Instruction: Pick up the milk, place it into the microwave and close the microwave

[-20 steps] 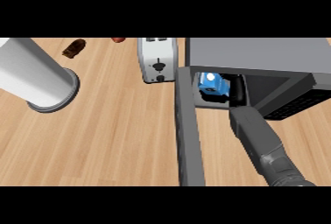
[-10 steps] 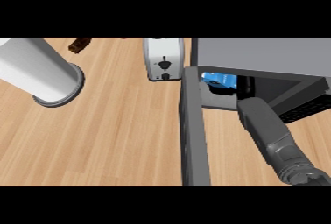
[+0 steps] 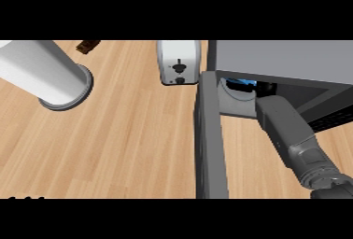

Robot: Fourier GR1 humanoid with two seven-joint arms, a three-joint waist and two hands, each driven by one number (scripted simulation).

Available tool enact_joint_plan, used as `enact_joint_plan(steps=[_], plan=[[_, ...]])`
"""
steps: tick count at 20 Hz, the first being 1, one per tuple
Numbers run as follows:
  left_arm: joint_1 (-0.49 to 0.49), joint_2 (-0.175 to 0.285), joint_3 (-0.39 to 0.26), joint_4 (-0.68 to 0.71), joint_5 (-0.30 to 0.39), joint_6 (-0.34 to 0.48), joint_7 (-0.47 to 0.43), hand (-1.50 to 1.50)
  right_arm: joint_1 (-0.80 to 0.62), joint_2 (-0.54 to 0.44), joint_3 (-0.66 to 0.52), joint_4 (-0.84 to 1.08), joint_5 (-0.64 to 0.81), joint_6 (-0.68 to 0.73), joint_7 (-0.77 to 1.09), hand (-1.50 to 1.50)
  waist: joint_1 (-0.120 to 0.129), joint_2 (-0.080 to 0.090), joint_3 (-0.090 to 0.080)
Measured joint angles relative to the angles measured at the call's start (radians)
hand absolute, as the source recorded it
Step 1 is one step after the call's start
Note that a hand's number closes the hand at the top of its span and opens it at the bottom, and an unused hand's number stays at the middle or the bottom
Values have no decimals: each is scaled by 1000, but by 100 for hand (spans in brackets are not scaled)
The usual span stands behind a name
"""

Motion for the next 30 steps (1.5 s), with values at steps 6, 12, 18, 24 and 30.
enact_joint_plan(steps=[6,12,18,24,30], plan=[[-11,6,2,7,2,-3,10,-150,-22,-14,-9,15,20,-124,-7,150,12,6,-1],[-29,9,-1,20,5,-11,16,-150,-45,-33,-20,28,33,-199,3,150,21,11,-1],[-48,15,8,26,0,-12,14,-150,10,-84,14,126,91,-364,154,-150,32,30,-11],[-75,23,8,35,-10,-16,18,-150,21,-83,115,164,201,-462,317,-150,63,30,-12],[-98,25,16,65,-14,-15,19,-150,-46,-25,169,167,254,-349,282,-150,67,22,-3]])
